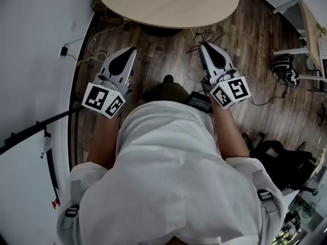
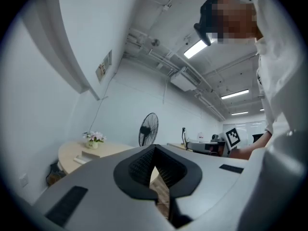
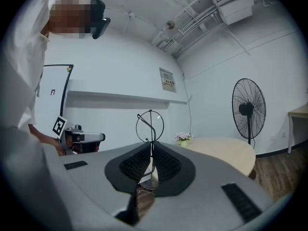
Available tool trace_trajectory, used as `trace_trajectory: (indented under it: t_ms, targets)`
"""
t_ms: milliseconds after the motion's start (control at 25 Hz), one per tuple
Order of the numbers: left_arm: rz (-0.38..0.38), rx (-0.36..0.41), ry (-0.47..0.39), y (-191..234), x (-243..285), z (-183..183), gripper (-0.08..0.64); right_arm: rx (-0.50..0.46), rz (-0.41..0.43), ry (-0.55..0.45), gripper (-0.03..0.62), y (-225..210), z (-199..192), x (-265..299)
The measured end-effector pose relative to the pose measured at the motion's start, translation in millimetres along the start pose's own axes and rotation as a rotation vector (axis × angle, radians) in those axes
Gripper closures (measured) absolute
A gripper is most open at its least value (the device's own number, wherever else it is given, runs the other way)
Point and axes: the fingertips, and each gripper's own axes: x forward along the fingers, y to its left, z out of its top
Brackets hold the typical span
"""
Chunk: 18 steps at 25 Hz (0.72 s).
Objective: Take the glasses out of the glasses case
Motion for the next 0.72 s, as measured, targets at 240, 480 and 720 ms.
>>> trace_trajectory:
  t_ms: [240, 480, 720]
  targets:
    - [-0.034, 0.019, -0.008, -30.0, 4.9, -0.8, 0.552, 0.003, 0.036, -0.005, 0.558, -6.1, -3.7, -8.4]
    - [-0.008, 0.002, -0.010, -59.4, 21.2, 4.8, 0.552, 0.003, 0.084, -0.002, 0.558, -40.2, 0.8, -33.9]
    - [-0.019, -0.030, 0.057, -116.3, 71.9, -27.6, 0.552, 0.015, 0.079, 0.022, 0.558, -92.7, -6.2, -99.4]
